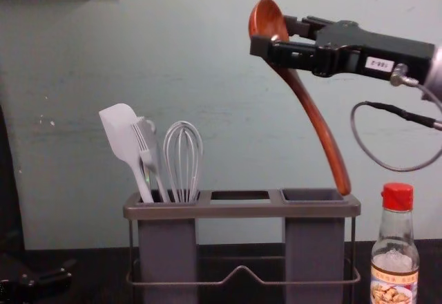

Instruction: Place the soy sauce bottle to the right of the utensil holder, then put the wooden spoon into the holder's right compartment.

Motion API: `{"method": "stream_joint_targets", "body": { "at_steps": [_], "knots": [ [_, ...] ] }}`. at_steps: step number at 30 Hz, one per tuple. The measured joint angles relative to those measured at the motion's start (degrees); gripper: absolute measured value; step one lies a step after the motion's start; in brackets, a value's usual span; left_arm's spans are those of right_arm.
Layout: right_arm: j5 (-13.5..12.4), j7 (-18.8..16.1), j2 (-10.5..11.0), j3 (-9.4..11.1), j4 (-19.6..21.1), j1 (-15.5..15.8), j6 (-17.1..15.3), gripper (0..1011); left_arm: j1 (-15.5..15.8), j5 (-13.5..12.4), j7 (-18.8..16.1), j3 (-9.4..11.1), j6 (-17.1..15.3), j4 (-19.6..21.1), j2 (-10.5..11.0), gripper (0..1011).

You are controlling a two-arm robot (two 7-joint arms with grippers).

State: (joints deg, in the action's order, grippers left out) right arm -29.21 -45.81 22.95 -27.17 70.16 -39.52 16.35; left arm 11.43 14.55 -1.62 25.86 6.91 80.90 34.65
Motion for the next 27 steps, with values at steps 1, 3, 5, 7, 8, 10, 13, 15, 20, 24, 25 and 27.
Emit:
{"method": "stream_joint_targets", "body": {
  "at_steps": [1,3,5,7,8,10,13,15,20,24,25,27],
  "knots": [
    [0.1,-0.1,-0.3,-0.1,-0.7,-0.4,0.1,842,0.0,0.0,0.0,0.0,0.0,0.0,0.0,1005],
    [0.5,-0.1,-1.1,-0.5,-2.5,-1.4,0.4,842,0.0,0.0,0.0,0.0,0.0,0.0,0.0,1005],
    [0.7,-0.2,-1.5,-0.7,-3.4,-1.9,0.7,842,0.0,0.0,0.0,0.0,0.0,0.0,0.0,1005],
    [1.0,-0.2,-2.2,-0.9,-4.9,-2.6,1.0,842,0.0,0.0,0.0,0.0,0.0,0.0,0.0,1005],
    [1.1,-0.2,-2.4,-1.0,-5.4,-2.9,1.1,842,0.0,0.0,0.0,0.0,0.0,0.0,0.0,1005],
    [1.3,-0.2,-3.0,-1.1,-6.7,-3.5,1.4,842,0.0,0.0,0.0,0.0,0.0,0.0,0.0,1005],
    [1.6,-0.3,-3.5,-1.3,-7.8,-4.1,1.7,842,0.0,0.0,0.0,0.0,0.0,0.0,0.0,1005],
    [1.8,-0.3,-3.9,-1.3,-8.5,-4.5,1.9,842,0.0,0.0,0.0,0.0,0.0,0.0,0.0,1005],
    [2.2,-0.5,-4.5,-1.4,-9.6,-5.0,2.1,842,0.0,0.0,0.0,0.0,0.0,0.0,0.0,1005],
    [2.4,-0.6,-4.7,-1.5,-10.2,-5.1,2.3,842,0.0,0.0,0.0,0.0,0.0,0.0,0.0,1005],
    [2.5,-0.6,-4.8,-1.5,-10.4,-5.2,2.4,842,0.0,0.0,0.0,0.0,0.0,0.0,0.0,1005],
    [2.6,-0.6,-5.0,-1.5,-10.9,-5.2,2.5,842,0.0,0.0,0.0,0.0,0.0,0.0,0.0,1005]
  ]
}}
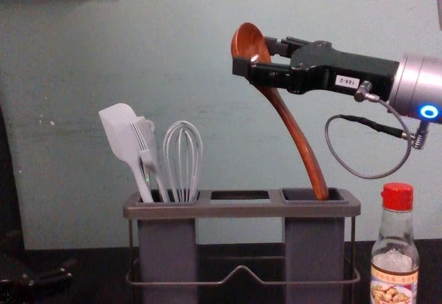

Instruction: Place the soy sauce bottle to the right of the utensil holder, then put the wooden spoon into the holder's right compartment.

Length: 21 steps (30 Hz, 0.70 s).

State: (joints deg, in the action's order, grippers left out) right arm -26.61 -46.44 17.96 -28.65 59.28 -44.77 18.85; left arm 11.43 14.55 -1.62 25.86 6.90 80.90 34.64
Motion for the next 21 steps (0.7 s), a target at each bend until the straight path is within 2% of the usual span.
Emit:
{"method": "stream_joint_targets", "body": {
  "at_steps": [9,21],
  "knots": [
    [0.1,-0.5,-0.4,0.1,-1.5,-0.1,0.5,842,0.0,0.0,0.0,0.0,0.0,0.0,0.0,1005],
    [-0.4,-1.7,-0.1,0.1,-1.7,1.8,0.6,842,0.0,0.0,0.0,0.0,0.0,0.0,0.0,1005]
  ]
}}
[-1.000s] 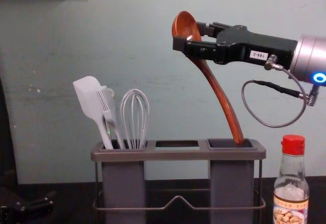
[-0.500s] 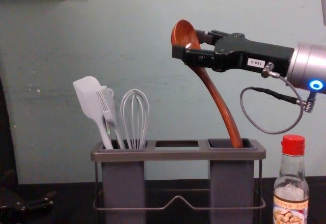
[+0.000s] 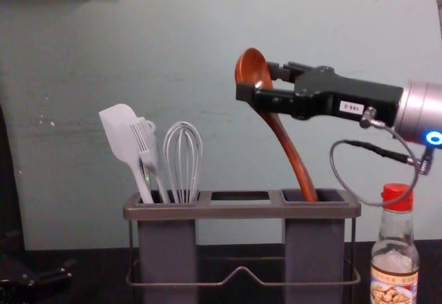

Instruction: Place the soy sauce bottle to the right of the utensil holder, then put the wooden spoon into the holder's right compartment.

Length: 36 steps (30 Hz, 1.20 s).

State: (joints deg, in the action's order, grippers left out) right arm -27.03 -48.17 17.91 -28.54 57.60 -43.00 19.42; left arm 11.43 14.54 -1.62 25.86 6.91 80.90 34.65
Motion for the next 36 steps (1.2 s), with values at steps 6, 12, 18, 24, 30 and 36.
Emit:
{"method": "stream_joint_targets", "body": {
  "at_steps": [6,12,18,24,30,36],
  "knots": [
    [-0.3,-0.1,0.8,0.1,0.8,1.4,0.0,842,0.0,0.0,0.0,0.0,0.0,0.0,0.0,1005],
    [-0.4,-0.2,1.8,0.2,1.6,2.9,-0.2,842,0.0,0.0,0.0,0.0,0.0,0.0,0.0,1005],
    [-0.8,-0.2,3.0,0.6,3.3,4.7,-0.5,842,0.0,0.0,0.0,0.0,0.0,0.0,0.0,1005],
    [-1.2,-0.1,4.3,0.9,5.8,6.7,-0.9,842,0.0,0.0,0.0,0.0,0.0,0.0,0.0,1005],
    [-1.5,0.3,5.4,1.2,7.7,8.3,-0.9,842,0.0,0.0,0.0,0.0,0.0,0.0,0.0,1005],
    [-1.7,0.8,6.4,1.6,9.3,9.9,-0.9,842,0.0,0.0,0.0,0.0,0.0,0.0,0.0,1005]
  ]
}}
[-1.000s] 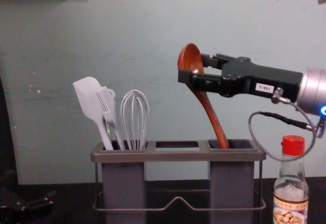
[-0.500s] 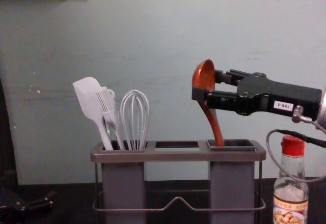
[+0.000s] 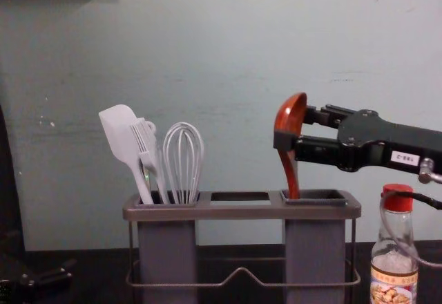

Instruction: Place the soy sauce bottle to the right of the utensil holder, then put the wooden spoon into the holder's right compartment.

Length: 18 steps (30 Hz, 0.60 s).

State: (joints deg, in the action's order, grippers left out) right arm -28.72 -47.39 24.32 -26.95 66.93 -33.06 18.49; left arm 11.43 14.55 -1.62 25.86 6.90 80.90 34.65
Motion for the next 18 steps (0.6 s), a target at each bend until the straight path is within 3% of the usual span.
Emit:
{"method": "stream_joint_targets", "body": {
  "at_steps": [18],
  "knots": [
    [-0.2,1.3,2.5,0.9,3.4,3.9,-0.7,842,0.0,0.0,0.0,0.0,0.0,0.0,0.0,1005]
  ]
}}
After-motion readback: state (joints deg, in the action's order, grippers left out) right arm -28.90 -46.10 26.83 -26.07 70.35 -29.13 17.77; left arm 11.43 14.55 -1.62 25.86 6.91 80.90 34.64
